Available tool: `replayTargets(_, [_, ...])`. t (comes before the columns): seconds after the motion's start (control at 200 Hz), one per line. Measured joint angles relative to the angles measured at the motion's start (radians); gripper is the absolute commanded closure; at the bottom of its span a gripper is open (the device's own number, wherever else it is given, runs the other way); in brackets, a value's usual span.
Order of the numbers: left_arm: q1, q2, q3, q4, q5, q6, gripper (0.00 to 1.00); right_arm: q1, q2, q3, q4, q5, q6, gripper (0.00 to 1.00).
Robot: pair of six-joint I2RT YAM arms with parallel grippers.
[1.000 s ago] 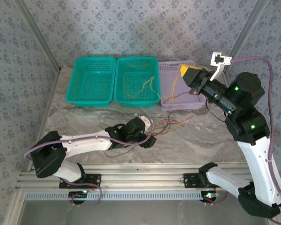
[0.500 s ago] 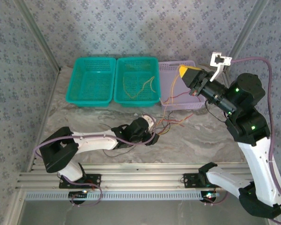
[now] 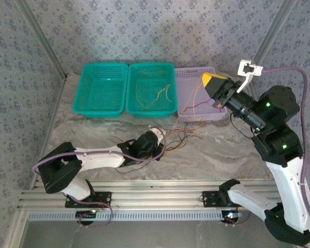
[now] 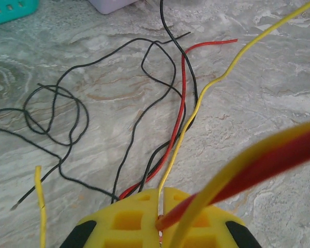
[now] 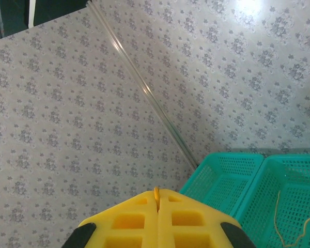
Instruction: Untangle the cables
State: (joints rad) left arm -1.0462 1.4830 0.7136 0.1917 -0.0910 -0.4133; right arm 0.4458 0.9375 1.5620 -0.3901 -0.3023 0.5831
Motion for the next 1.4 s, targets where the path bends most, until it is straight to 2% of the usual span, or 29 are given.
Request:
replayTargets(0.115, [0.014, -0.101, -0.051, -0.013, -0.002, -0.006, 1.0, 0.0, -0.026, -0.016, -0.009, 0.054, -0.021, 1.0])
replayTargets(0.25, [0.054, -0.321, -0.129, -0.082, -0.011, -0.018, 1.0, -0.009, -0.071, -0.071, -0.026, 0.166, -0.055, 1.0])
replayTargets(0.47, [0.165, -0.739, -0.163, -0.314, -0.065, -0.029, 1.0, -0.035, -0.14, -0.163, -0.031, 0.369, -0.083, 1.0])
replayTargets(0.585, [0.176, -0.852, -0.166, -0.391, -0.1, -0.05, 1.0, -0.045, -0.166, -0.203, -0.032, 0.444, -0.085, 1.0])
replayTargets(0.879, [0.174, -0.818, -0.165, -0.438, -0.112, -0.063, 1.0, -0.056, -0.187, -0.249, -0.066, 0.526, -0.133, 1.0])
replayTargets(1.079, [0.172, -0.74, -0.119, -0.45, -0.132, -0.064, 1.0, -0.056, -0.207, -0.249, -0.094, 0.578, -0.179, 1.0])
replayTargets(1.254, [0.174, -0.708, -0.106, -0.467, -0.137, -0.074, 0.99, -0.061, -0.179, -0.248, -0.093, 0.554, -0.179, 1.0])
replayTargets(1.399, [0.18, -0.701, -0.106, -0.512, -0.103, -0.097, 1.0, -0.076, -0.143, -0.277, -0.047, 0.488, -0.148, 1.0])
